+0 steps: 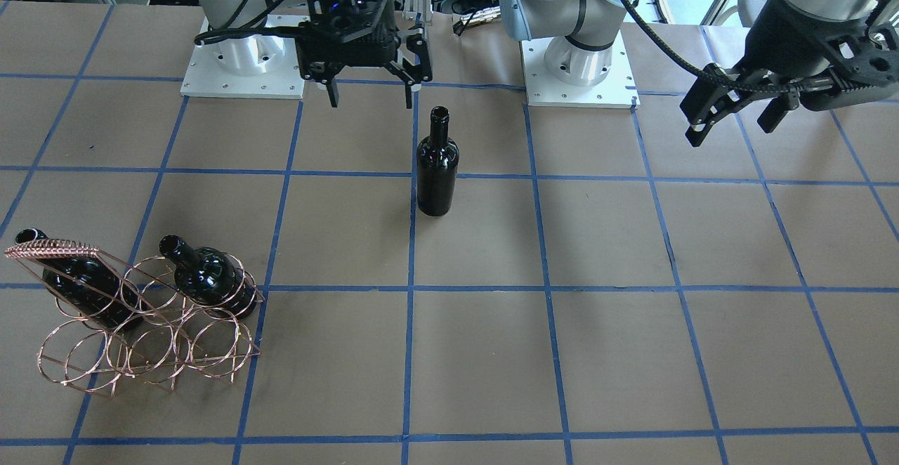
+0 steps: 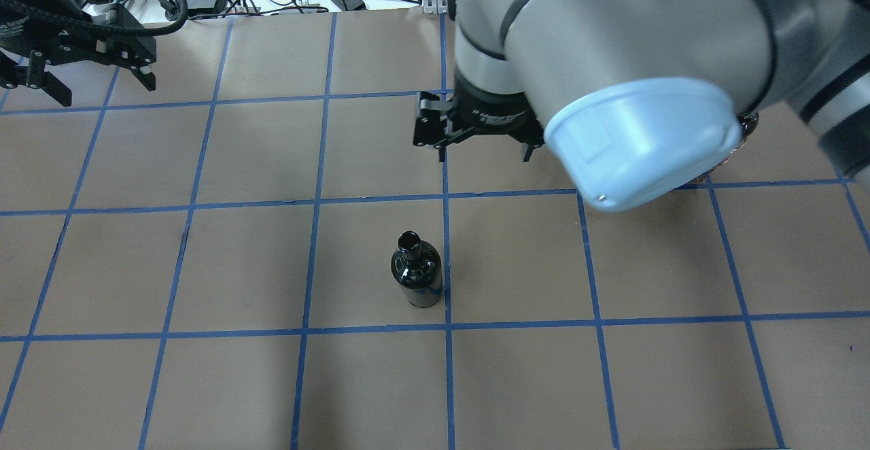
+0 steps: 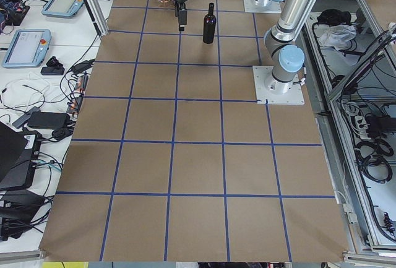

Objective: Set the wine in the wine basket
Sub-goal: 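Move the right gripper over the standing bottle and grasp its neck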

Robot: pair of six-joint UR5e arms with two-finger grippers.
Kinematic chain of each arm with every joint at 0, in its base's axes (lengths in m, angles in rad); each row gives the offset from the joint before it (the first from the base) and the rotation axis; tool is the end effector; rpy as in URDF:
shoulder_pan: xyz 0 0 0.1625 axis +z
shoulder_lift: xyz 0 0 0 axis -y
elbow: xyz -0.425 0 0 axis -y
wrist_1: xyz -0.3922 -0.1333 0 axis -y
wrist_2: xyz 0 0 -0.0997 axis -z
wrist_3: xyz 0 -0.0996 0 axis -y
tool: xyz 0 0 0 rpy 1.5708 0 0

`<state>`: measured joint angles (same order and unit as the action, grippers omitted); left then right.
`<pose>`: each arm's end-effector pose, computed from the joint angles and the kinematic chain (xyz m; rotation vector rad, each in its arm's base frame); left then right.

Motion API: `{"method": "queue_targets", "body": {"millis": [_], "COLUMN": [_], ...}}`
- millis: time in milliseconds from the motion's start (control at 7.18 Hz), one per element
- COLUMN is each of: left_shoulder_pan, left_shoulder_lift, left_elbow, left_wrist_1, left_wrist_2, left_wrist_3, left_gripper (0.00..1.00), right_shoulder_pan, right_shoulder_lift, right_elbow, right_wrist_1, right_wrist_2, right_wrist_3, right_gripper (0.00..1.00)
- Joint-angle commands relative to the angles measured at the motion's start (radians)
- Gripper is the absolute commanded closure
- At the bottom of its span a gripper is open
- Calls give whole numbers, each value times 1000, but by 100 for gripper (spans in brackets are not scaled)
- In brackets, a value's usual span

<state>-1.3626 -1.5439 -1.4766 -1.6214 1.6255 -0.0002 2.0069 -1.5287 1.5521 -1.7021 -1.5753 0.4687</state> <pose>-0.0250 -0.5003 0.5425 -0.3231 3.0613 -0.0992 0.3400 -0.4151 0.4897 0.0508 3.0943 -0.1534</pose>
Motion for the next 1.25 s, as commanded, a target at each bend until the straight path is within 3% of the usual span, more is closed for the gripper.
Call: {"method": "queue_targets", "body": {"millis": [0,835,1114], "left_shoulder_pan": [4,5,4], "left_shoulder_lift": [5,4,1], "left_elbow": [-7,-8,-8], "left_wrist_1": [-3,-2,1], "left_wrist_2": [-1,-4,-6], "left_wrist_3": [21,42,42], "left_gripper": [0,0,0], "right_shoulder_pan": [122,135,135], "right_shoulder_lift": [73,125,127], "right_elbow": [0,98,106], "right_wrist_1": [-54,-51,-60], "right_wrist_2": [-8,9,52], "right_wrist_3": [163,165,162], "right_gripper": [0,1,1]}}
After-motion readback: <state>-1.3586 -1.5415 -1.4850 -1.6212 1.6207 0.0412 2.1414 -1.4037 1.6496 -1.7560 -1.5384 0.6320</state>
